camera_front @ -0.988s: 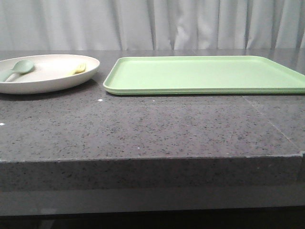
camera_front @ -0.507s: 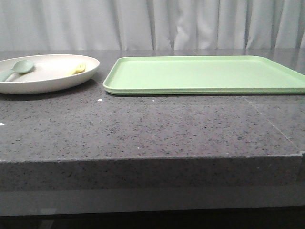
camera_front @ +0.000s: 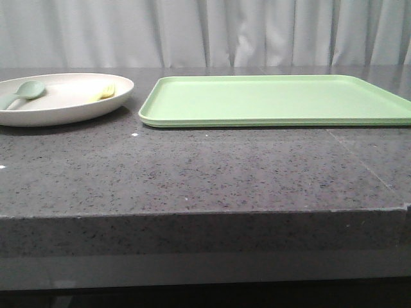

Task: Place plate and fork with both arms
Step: 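Lower the left gripper to the plate rim and grasp it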

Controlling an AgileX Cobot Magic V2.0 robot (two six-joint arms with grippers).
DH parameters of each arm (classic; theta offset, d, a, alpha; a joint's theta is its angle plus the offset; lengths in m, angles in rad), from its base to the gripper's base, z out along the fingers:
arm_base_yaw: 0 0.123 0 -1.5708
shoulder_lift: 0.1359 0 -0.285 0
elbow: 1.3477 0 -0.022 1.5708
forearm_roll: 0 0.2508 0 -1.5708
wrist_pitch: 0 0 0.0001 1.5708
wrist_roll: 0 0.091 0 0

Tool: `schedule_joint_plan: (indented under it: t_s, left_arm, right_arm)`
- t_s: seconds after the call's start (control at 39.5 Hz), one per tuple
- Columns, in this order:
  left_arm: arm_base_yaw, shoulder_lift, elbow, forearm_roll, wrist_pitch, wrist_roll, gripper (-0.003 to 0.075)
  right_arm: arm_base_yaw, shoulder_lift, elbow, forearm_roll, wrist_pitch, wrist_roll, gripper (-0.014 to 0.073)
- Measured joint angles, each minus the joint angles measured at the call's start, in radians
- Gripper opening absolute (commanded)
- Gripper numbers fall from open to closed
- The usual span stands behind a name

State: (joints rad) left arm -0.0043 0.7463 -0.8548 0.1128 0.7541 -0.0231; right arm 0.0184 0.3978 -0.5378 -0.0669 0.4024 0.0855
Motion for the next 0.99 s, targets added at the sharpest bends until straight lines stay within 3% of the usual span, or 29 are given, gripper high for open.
schedule_joint_plan:
  t_s: [0.23,0.61,0.99]
  left_arm:
    - [0.069,0.282,-0.154,0.02,0.1,0.0,0.0587]
    - [0.223,0.677,-0.406,-0.387,0.158,0.229,0.0587]
    - [0.227,0.979,-0.569,-0.53,0.166,0.259,0.0587]
  right_arm:
    - [0.0,0.0,0.0,0.0,0.0,0.002,0.0615]
    - [0.0,0.0,0.0,-0.001,0.0,0.002,0.0615]
    - [0.0,0.0,0.0,-0.001,0.0,0.002,0.0615]
